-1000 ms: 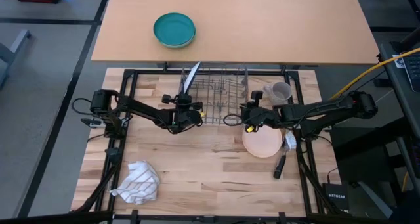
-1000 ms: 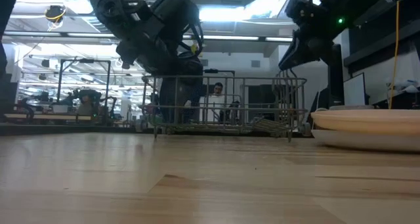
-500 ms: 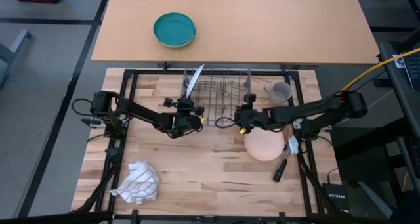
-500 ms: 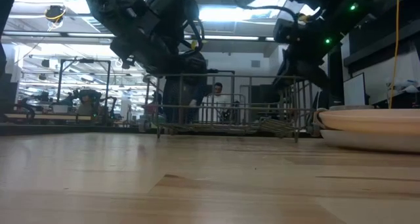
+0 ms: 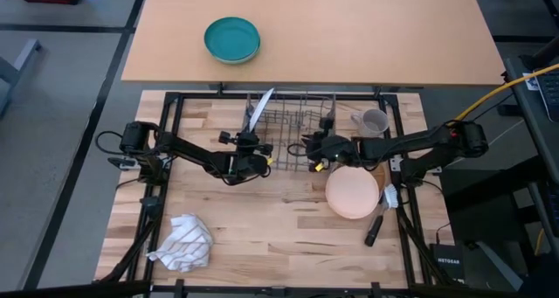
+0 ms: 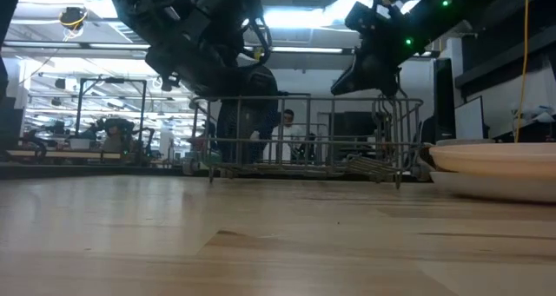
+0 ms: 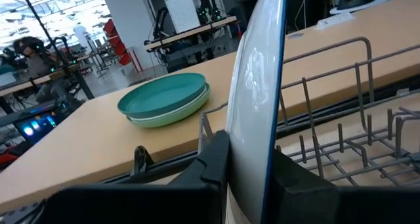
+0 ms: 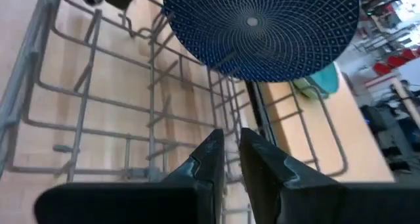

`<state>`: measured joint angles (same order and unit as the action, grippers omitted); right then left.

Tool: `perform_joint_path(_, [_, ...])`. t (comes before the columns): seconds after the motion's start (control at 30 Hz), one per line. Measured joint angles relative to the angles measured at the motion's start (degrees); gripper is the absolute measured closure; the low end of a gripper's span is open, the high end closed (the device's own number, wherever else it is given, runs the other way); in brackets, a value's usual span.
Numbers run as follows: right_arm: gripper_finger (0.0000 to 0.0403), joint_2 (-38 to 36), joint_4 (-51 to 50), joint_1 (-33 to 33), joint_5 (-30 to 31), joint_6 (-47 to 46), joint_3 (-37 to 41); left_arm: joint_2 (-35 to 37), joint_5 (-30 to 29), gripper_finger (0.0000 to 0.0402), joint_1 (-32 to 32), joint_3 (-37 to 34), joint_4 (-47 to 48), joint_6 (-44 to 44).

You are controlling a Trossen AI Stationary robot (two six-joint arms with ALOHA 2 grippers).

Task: Sort dishes
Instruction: Put the blue plate in the dish rack

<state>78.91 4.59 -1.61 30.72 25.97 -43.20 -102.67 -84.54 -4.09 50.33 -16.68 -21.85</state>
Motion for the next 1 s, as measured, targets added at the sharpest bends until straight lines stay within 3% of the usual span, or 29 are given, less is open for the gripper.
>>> perform_joint_path(0.2, [0.0347,0.0,-0.2,-3.1,-7.5,-2.6,0.0,0.0,0.2,0.0369,-0.1,0.0,-2.1,2.8])
perform_joint_path(0.5, [0.0347,-1.6,2.7,-0.8,-16.8,-3.0,0.0,0.0,0.5,0.0369,0.0,0.0,-2.1,2.7])
perform_joint_path(0.8, [0.0347,-8.7,-0.8,7.6,-16.9,1.5,0.0,0.0,0.4,0.0369,0.0,0.0,-2.0,2.7])
perform_joint_path(1.0, [0.0347,-6.5,-8.2,13.0,-16.5,-2.2,0.0,0.0,0.3,0.0369,0.0,0.0,-2.0,2.7])
